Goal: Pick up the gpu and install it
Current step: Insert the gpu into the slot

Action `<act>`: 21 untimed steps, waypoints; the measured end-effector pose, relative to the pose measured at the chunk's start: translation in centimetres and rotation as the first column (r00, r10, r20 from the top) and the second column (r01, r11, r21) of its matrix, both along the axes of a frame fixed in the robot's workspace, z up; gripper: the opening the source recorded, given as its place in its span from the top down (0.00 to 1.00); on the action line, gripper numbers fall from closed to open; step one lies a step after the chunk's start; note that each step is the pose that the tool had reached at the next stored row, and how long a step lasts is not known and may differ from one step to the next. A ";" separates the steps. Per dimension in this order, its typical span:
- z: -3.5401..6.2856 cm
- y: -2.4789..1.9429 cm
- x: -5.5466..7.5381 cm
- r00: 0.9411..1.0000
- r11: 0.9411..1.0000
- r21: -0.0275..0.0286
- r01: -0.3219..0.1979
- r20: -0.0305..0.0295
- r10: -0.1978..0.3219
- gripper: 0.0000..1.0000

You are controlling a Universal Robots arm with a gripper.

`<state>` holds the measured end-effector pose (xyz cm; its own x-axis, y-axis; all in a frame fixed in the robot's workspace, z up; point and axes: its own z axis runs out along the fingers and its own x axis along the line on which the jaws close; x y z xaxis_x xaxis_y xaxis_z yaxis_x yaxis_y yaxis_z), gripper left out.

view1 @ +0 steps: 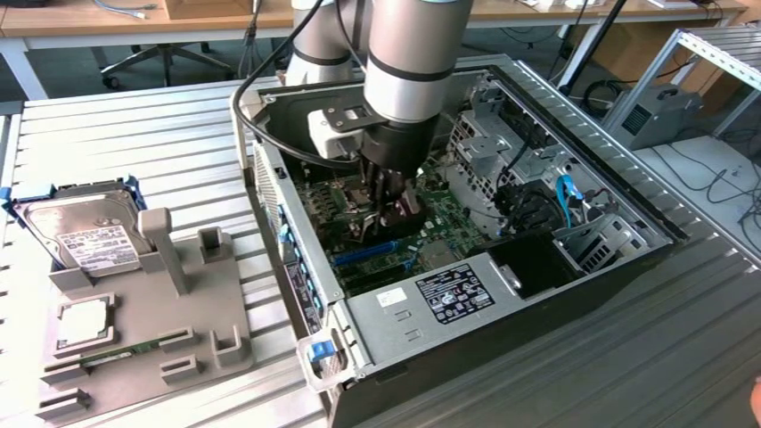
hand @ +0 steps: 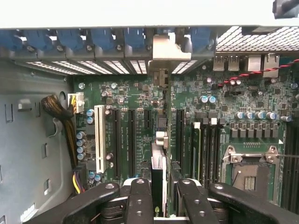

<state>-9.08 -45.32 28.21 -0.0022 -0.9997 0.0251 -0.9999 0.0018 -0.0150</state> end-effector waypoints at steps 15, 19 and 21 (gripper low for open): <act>-0.90 0.40 -0.6 1.000 1.000 0.003 0.000 0.000 0.000 0.74; -1.10 0.39 -0.7 1.000 1.000 0.003 0.000 0.000 0.000 0.74; -1.23 0.39 -0.7 1.000 1.000 0.003 0.000 0.000 0.000 0.74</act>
<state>-9.81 -44.93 26.98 -0.0021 -0.9998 0.0220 -0.9999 0.0018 -0.0149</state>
